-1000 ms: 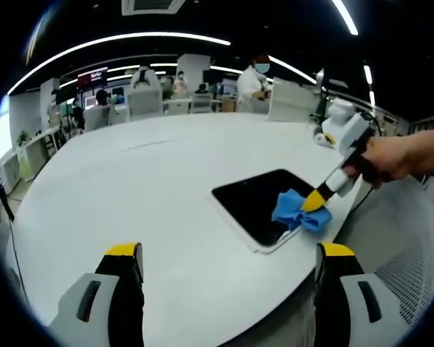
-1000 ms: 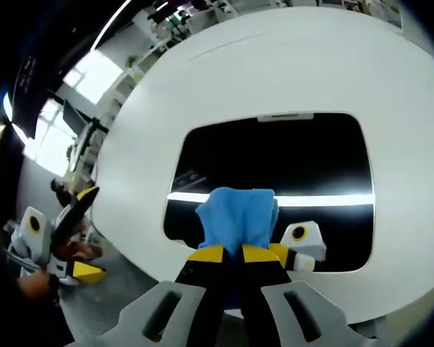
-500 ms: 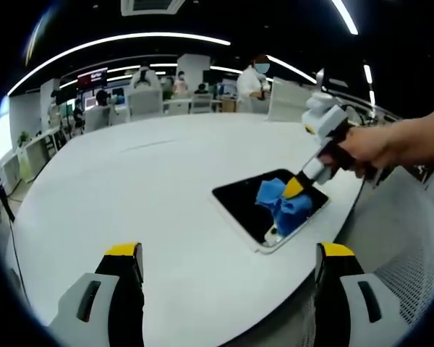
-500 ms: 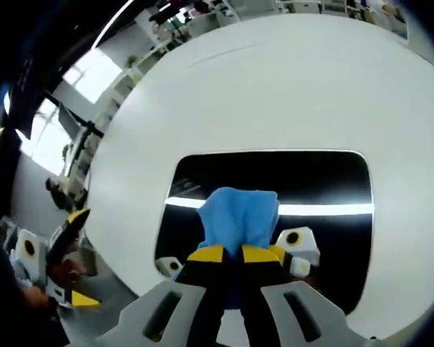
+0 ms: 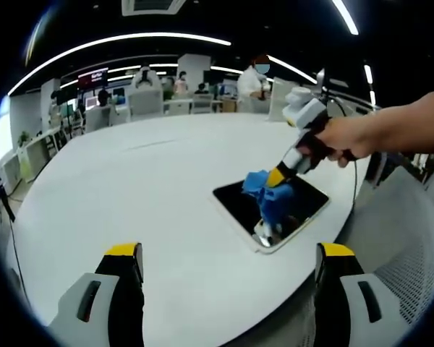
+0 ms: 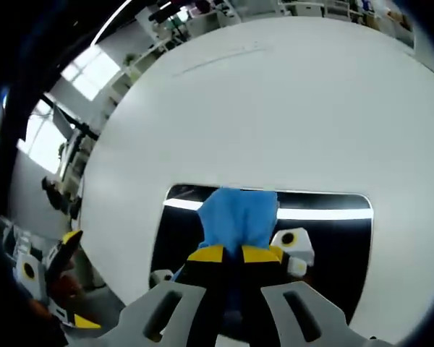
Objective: Wipe the mirror surface with the cleaning cloth until all visible marks leave the cleaned area.
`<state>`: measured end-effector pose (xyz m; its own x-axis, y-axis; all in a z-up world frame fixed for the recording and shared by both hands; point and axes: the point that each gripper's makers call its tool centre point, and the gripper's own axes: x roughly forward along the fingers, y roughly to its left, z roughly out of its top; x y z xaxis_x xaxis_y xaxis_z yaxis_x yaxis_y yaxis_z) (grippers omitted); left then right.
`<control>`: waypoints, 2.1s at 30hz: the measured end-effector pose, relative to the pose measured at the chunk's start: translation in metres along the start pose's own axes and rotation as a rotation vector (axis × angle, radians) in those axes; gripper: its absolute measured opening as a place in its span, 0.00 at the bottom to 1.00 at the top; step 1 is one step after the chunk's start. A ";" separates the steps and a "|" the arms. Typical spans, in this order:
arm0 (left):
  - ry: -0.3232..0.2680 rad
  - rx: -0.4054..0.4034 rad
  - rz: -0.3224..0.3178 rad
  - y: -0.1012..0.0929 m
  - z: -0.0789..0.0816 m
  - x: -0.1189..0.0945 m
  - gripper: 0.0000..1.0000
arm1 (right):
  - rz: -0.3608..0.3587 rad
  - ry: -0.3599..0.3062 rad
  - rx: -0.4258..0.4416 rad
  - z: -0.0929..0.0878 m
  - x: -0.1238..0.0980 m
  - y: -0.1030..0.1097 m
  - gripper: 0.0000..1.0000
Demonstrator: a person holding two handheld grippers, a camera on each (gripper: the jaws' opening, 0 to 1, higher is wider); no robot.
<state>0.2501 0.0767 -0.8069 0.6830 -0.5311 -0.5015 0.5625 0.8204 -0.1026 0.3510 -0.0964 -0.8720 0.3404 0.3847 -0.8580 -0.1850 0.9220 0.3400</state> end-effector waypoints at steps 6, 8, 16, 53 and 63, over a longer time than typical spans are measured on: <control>0.005 0.004 -0.001 -0.001 -0.001 0.000 0.99 | -0.013 0.001 -0.004 0.012 0.005 -0.003 0.01; 0.005 0.003 -0.001 -0.001 -0.001 0.000 0.99 | -0.016 0.000 -0.008 0.015 0.007 -0.004 0.01; 0.003 0.003 0.000 0.000 -0.001 0.000 0.99 | -0.035 -0.012 -0.025 0.027 0.008 -0.006 0.01; -0.021 -0.003 0.025 0.004 0.004 -0.001 0.99 | -0.016 -0.002 -0.021 0.029 0.006 -0.017 0.01; -0.024 -0.005 0.029 0.005 0.004 -0.002 0.99 | -0.018 -0.013 -0.028 0.029 0.007 -0.018 0.01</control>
<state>0.2536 0.0811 -0.8031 0.7100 -0.5115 -0.4839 0.5399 0.8367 -0.0923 0.3839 -0.1086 -0.8730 0.3556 0.3685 -0.8589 -0.2040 0.9274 0.3135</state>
